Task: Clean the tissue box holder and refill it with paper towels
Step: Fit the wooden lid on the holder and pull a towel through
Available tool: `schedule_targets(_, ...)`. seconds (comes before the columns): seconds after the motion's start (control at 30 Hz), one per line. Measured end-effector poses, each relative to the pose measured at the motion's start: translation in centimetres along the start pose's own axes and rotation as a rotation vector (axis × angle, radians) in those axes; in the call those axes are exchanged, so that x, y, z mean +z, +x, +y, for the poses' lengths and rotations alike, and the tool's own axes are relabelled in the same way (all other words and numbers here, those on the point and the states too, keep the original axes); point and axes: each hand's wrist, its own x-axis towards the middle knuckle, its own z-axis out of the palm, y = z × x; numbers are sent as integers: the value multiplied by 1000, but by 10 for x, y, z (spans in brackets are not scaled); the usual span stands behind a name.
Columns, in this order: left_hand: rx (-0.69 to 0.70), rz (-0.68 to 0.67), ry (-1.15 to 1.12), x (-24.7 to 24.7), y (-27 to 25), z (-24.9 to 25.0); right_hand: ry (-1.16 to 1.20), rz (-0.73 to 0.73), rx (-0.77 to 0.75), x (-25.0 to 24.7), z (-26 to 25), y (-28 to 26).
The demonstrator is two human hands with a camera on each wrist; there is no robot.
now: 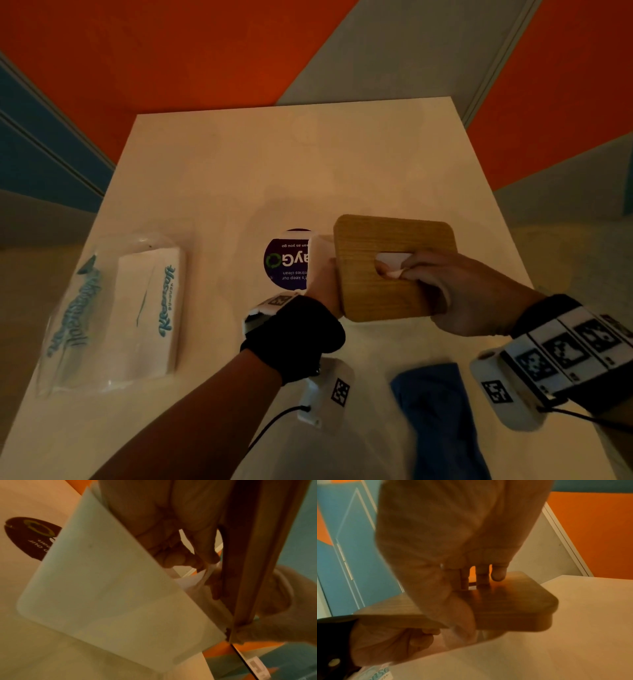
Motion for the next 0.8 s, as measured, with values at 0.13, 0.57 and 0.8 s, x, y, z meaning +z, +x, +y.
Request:
schedule_targets(0.13, 118, 123, 63, -13, -16, 10, -22, -46, 45, -1, -7, 5)
schedule_targets(0.57, 280, 400, 513, -38, -30, 4, -129, -206, 88, -3, -35, 36)
schedule_targets(0.8, 215, 414, 595, -39, -30, 11, -167, -250, 85, -1, -32, 41)
